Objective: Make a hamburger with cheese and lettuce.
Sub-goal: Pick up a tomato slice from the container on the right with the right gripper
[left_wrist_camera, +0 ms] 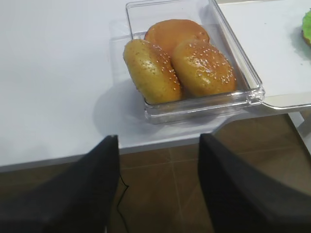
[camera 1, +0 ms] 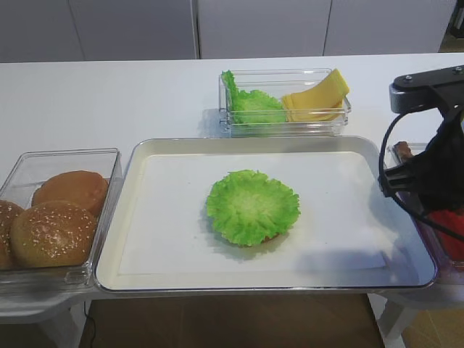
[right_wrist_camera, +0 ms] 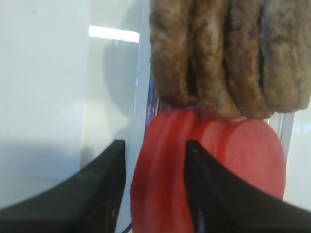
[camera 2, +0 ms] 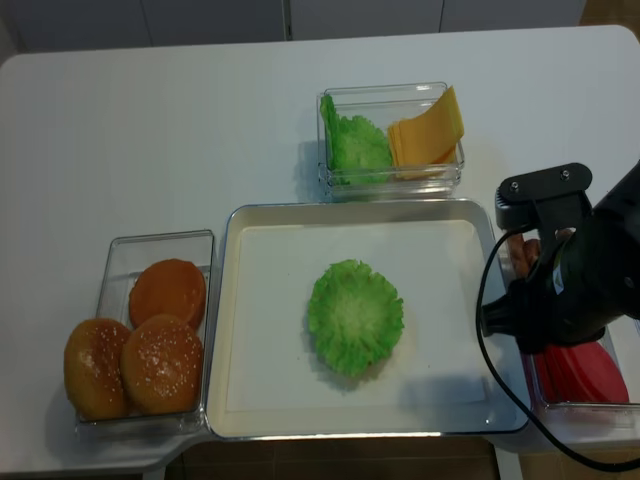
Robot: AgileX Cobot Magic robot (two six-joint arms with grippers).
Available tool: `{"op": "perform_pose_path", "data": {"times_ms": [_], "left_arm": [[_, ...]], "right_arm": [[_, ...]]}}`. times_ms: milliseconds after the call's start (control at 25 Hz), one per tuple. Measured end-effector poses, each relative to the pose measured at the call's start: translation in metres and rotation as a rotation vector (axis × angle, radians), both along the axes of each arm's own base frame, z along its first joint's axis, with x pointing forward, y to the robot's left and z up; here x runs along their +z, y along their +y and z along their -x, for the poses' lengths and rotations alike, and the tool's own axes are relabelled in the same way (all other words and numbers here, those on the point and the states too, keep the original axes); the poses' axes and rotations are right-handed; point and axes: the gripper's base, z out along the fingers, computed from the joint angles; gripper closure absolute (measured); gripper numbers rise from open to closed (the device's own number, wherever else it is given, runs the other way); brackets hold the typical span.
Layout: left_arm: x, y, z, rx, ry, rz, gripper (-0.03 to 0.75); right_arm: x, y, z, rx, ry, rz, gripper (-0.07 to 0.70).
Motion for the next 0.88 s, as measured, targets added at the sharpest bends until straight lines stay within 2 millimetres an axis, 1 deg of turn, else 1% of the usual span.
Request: {"op": "perform_pose_path", "data": {"times_ms": [120,280,400,600,880], "left_arm": [[0.0,0.0,0.0,0.0,0.0,0.0,0.328],[0.0,0.0,0.0,0.0,0.0,0.0,0.328],[0.0,0.0,0.0,0.0,0.0,0.0,0.328],[0.0,0.0,0.0,0.0,0.0,0.0,0.328],[0.0,0.0,0.0,0.0,0.0,0.0,0.328]], "right_arm": [[0.002,0.001,-0.001,0.001,-0.009,-0.003,0.327],[0.011,0.003,-0.006,0.0,-0.035,-0.015,0.328],[0.016,0.002,-0.003,-0.005,-0.028,-0.023,0.328],[0.015,0.002,0.0,-0.003,0.006,-0.02,0.33],[0.013,0.003,-0.001,0.025,0.021,-0.015,0.369]]}}
